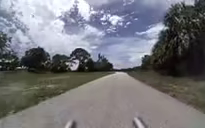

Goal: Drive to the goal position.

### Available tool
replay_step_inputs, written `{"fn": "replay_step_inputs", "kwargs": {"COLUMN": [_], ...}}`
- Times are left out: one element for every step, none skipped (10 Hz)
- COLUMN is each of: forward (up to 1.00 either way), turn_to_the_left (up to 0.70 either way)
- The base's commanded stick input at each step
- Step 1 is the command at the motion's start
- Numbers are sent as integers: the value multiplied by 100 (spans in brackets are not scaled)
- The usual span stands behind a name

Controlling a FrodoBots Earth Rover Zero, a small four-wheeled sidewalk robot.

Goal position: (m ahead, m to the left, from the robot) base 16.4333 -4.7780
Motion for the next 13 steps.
{"fn": "replay_step_inputs", "kwargs": {"forward": [85, 85, 85, 85, 85, 85, 85, 85, 85, 85, 85, 85, 85], "turn_to_the_left": [0, 0, 0, -1, 0, 0, 0, 0, 0, 0, 0, 0, 0]}}
